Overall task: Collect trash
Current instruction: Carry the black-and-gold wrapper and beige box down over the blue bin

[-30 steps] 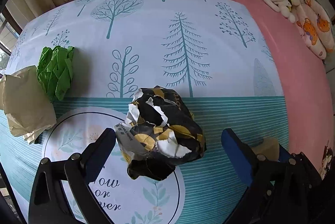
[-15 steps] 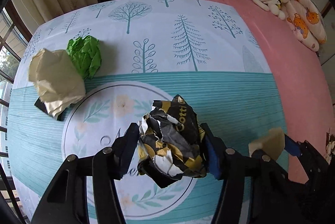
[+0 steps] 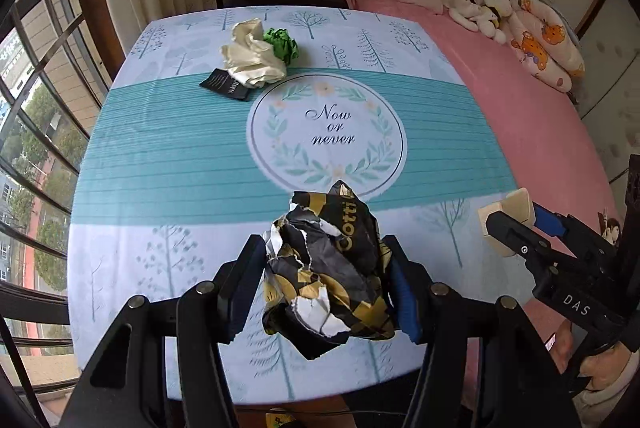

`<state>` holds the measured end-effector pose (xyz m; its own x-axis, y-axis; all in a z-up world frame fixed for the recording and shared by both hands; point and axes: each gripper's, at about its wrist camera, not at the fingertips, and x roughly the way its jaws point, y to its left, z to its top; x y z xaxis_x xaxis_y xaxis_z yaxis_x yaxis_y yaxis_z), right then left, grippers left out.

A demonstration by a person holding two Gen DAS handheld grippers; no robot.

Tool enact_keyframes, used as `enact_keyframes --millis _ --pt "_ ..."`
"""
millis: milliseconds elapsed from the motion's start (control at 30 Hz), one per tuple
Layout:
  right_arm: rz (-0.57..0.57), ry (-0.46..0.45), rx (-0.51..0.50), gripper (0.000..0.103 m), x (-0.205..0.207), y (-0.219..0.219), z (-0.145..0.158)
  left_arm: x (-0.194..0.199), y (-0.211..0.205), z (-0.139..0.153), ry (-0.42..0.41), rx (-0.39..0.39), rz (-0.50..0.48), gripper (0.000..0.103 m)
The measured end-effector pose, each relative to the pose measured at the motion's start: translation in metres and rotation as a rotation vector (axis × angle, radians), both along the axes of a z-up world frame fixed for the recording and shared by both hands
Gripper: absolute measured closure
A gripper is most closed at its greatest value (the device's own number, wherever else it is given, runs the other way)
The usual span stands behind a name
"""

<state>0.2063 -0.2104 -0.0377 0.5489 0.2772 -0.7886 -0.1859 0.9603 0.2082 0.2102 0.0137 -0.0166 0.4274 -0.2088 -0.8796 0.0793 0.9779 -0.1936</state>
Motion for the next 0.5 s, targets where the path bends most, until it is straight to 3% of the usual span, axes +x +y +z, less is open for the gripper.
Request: enact_keyframes --millis 267,500 --pt "-0.031 0.002 0.011 0.039 -0.111 0.06 0.008 -0.12 0.071 0.005 -0.013 -0.018 -0.028 0.046" --pt "-0.004 0.027 -0.03 0.039 -0.183 0.096 0.006 -0.188 0.105 -0.006 0.027 -0.045 -0.054 0.046"
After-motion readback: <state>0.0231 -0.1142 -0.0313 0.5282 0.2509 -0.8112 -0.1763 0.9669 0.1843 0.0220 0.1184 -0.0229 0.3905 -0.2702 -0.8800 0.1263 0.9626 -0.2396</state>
